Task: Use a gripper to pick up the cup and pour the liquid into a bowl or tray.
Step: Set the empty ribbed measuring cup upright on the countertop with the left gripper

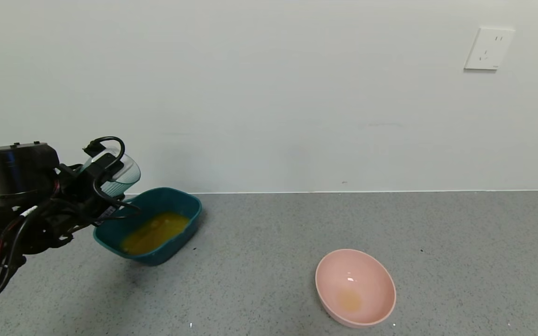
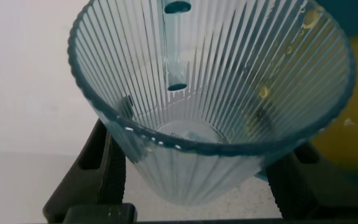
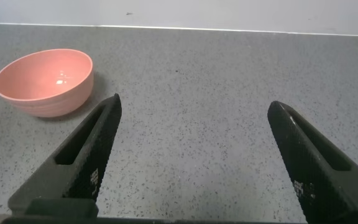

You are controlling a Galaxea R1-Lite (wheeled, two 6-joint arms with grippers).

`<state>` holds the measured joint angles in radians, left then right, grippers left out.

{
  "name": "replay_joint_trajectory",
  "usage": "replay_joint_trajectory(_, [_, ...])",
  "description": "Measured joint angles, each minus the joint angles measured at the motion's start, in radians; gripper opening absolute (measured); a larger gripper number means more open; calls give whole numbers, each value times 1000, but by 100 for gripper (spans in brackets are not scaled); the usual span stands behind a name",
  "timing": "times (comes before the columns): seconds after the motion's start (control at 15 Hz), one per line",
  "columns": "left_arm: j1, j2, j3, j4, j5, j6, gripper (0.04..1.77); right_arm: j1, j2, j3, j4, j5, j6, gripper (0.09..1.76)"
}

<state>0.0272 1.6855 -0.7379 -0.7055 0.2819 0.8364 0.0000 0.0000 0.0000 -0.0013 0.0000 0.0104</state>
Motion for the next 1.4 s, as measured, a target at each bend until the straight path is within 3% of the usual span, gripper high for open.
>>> replay_joint_trajectory(0.27, [-14, -4, -10, 6, -116, -205, 127, 0, 0, 0, 0, 0, 0, 171])
replay_joint_trajectory(0.53, [-7, -2, -4, 3, -274, -457, 127, 0, 0, 0, 0, 0, 0, 171])
replay_joint_trajectory(0.8, [-7, -2, 16, -2, -426, -582, 127, 0, 0, 0, 0, 0, 0, 171])
replay_joint_trajectory(0.93, [-26, 3, 30, -3, -450, -632, 127, 0, 0, 0, 0, 0, 0, 171])
replay_joint_trajectory(1.4, [-165, 90, 64, -140, -440, -787, 127, 0, 0, 0, 0, 0, 0, 171])
